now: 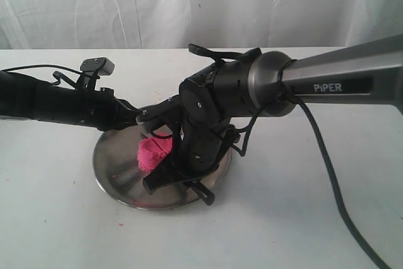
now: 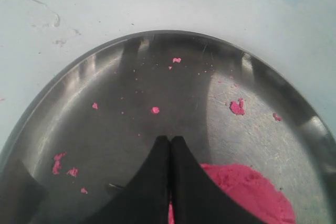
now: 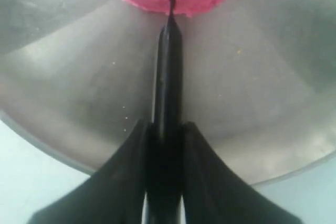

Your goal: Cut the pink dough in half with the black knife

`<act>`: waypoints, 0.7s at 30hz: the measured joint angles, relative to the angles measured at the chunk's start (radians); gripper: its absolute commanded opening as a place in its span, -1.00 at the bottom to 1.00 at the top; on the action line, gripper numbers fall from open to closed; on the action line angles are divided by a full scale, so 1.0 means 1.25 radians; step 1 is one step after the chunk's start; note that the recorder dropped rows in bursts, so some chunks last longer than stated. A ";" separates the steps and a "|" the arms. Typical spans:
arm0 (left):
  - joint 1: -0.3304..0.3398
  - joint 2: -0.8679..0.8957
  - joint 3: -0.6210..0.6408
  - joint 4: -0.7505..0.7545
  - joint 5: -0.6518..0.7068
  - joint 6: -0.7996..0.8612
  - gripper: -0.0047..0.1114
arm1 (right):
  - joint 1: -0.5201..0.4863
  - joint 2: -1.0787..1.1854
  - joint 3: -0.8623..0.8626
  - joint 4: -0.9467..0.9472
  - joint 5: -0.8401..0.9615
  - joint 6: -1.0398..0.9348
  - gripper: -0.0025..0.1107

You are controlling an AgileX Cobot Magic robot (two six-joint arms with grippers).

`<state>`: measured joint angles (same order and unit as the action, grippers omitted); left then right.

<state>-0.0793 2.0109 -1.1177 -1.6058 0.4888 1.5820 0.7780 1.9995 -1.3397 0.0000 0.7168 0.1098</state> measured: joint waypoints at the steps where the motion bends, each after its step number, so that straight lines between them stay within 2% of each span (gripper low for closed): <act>1: 0.000 0.000 0.000 0.000 0.000 0.000 -0.92 | 0.000 -0.001 0.000 -0.007 0.006 0.002 -0.96; 21: 0.000 0.000 0.000 0.002 -0.002 -0.005 -0.92 | 0.000 -0.026 0.000 -0.033 0.070 0.021 -0.96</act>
<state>-0.0793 2.0109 -1.1177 -1.6039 0.4865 1.5751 0.7780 1.9669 -1.3397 -0.0416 0.8039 0.1355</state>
